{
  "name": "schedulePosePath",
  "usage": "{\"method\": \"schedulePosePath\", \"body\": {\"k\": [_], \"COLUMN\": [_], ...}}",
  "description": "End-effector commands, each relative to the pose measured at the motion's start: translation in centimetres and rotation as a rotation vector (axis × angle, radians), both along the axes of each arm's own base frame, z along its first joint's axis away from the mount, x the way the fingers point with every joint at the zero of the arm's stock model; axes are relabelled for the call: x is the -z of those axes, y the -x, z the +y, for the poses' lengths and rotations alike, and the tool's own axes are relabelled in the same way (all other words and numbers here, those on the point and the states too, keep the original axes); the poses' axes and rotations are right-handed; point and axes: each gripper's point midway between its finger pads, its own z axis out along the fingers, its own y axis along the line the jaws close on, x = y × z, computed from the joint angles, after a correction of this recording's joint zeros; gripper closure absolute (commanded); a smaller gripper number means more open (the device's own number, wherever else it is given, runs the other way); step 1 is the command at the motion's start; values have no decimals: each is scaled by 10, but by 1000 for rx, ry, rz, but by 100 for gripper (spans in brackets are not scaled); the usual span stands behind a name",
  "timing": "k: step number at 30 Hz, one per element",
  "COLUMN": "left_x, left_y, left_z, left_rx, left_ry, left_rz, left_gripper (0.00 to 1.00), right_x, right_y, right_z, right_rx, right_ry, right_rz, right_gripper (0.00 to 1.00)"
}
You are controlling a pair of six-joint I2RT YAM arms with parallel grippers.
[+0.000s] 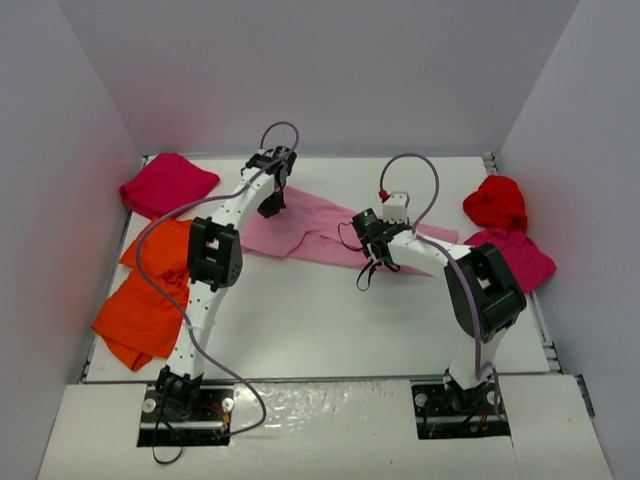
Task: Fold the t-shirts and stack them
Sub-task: Fold the tshirt
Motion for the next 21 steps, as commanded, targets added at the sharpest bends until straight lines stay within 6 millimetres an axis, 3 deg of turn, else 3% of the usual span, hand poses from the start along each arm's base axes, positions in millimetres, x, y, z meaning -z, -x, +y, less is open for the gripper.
{"method": "schedulePosePath", "body": {"k": [1, 6, 12, 17, 21], "left_x": [-74, -100, -167, -209, -235], "left_y": [-7, 1, 23, 78, 122], "left_z": [9, 11, 5, -5, 15], "left_rx": [-4, -7, -20, 18, -4], "left_ry": [-8, -39, 92, 300, 360], "left_rz": [-141, -195, -333, -387, -480], "left_gripper": [100, 100, 100, 100, 100], "right_x": [-12, 7, 15, 37, 35], "right_y": [-8, 0, 4, 8, 7], "right_z": [-16, -20, -25, -25, -15], "right_rx": [54, 56, 66, 64, 33], "right_ry": [67, 70, 97, 96, 91], "right_rz": [-72, -6, 29, 131, 139], "right_gripper": [100, 100, 100, 100, 100]}}
